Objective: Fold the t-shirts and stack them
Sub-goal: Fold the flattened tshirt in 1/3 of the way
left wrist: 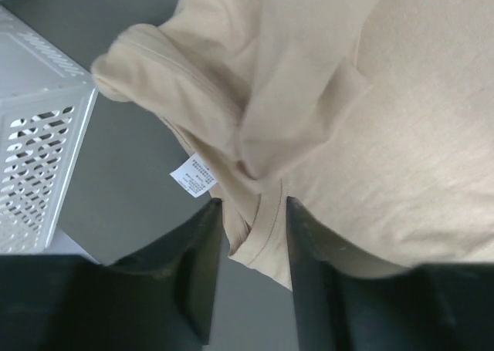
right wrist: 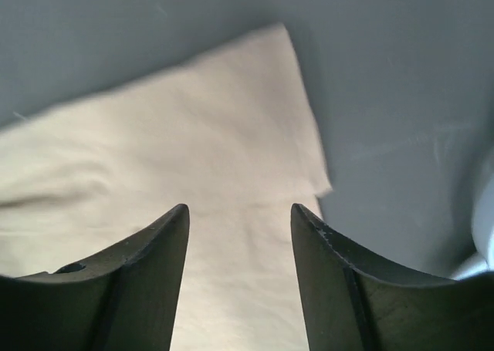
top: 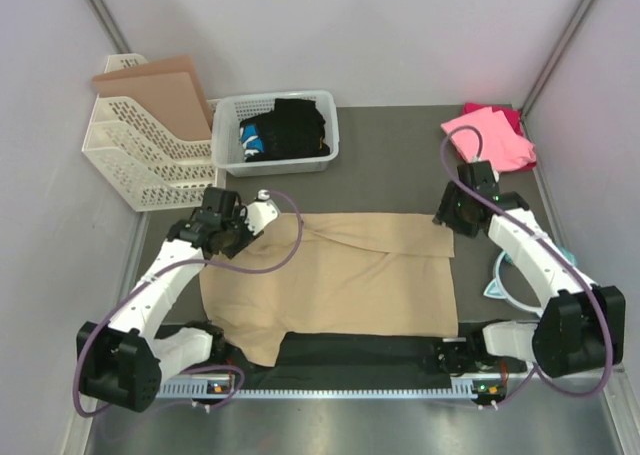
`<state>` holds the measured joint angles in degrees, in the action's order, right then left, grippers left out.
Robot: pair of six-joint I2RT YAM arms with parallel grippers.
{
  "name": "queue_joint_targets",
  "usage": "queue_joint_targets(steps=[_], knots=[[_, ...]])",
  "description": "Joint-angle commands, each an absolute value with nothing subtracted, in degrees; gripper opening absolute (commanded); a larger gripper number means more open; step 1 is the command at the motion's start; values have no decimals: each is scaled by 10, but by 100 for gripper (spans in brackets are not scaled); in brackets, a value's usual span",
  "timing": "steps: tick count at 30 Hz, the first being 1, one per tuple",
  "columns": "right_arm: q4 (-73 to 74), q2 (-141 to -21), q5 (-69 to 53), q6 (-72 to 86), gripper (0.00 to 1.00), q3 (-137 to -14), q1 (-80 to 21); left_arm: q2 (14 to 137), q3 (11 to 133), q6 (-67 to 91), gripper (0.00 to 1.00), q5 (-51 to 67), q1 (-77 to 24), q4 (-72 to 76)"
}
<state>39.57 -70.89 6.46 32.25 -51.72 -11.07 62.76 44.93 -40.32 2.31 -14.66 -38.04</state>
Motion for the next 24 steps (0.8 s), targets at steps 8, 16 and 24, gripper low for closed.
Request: queue_joint_targets(steps=[8,16,24], knots=[[286,-959,13,342,50,-656,-165,612,573,-339,84,96,-179,-436],[269,-1030,13,349,42,-693,-202,652,523,-302,81,99,-312,-454],[272,-1043,18,346,37,-709,-204,769,511,-319,73,27,-314,-393]])
